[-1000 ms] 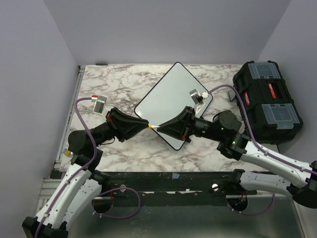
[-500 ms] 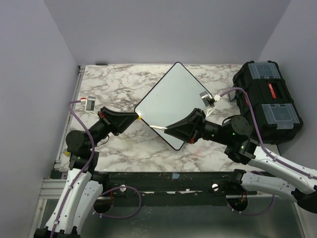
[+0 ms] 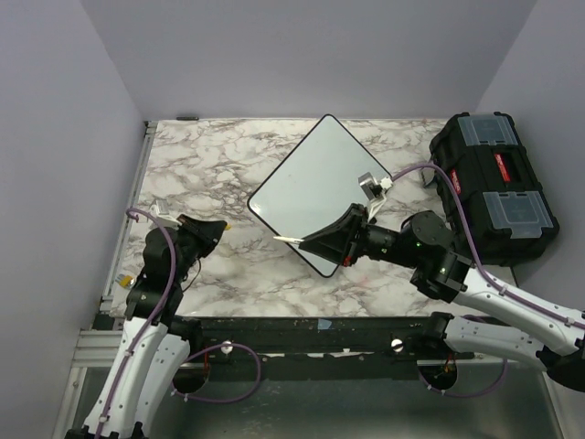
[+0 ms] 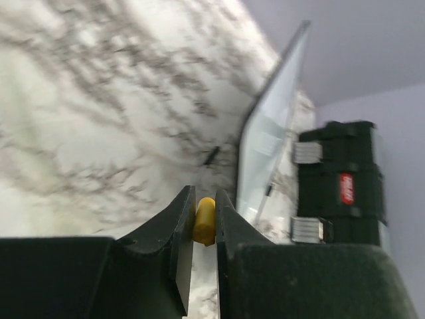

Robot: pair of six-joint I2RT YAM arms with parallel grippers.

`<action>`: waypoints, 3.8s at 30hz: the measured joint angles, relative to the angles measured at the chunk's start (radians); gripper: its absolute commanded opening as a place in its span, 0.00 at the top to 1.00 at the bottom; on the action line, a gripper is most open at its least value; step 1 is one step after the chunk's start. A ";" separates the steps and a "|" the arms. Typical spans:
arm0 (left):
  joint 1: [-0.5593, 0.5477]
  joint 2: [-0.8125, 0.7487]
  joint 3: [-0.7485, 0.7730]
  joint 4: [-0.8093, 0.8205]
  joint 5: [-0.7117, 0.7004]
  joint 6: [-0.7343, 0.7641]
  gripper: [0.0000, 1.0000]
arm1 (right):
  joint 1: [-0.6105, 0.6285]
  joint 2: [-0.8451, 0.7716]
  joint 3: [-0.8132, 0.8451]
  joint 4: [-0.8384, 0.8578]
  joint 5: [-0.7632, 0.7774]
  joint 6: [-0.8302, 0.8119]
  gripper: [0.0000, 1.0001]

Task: Write a sentence on the whiteboard
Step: Place the pen cap at the center of the board, then adjust the whiteboard at the center of the board.

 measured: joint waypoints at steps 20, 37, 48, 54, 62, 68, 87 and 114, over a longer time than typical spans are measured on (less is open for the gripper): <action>0.000 0.351 -0.105 -0.087 -0.423 -0.093 1.00 | 0.000 0.010 0.007 -0.289 0.226 -0.107 1.00; -0.066 0.740 -0.119 0.320 -0.069 0.007 1.00 | 0.000 0.024 0.007 -0.330 0.270 -0.124 0.99; -0.172 0.950 -0.109 0.543 0.093 0.024 1.00 | 0.000 0.024 0.007 -0.339 0.288 -0.134 0.99; -0.216 0.974 -0.114 0.588 0.124 0.030 0.91 | 0.000 0.024 0.007 -0.340 0.290 -0.140 0.99; -0.249 0.943 -0.187 0.663 0.171 0.045 0.68 | 0.000 0.036 0.007 -0.340 0.291 -0.141 0.99; -0.252 0.849 -0.214 0.635 0.190 0.083 0.52 | 0.000 0.038 0.007 -0.340 0.291 -0.142 0.99; -0.252 0.280 0.058 -0.006 0.088 0.286 0.35 | 0.000 0.000 0.023 -0.389 0.324 -0.171 0.99; -0.238 0.657 0.696 -0.243 0.152 0.646 0.40 | 0.000 -0.185 0.057 -0.618 0.681 -0.242 0.99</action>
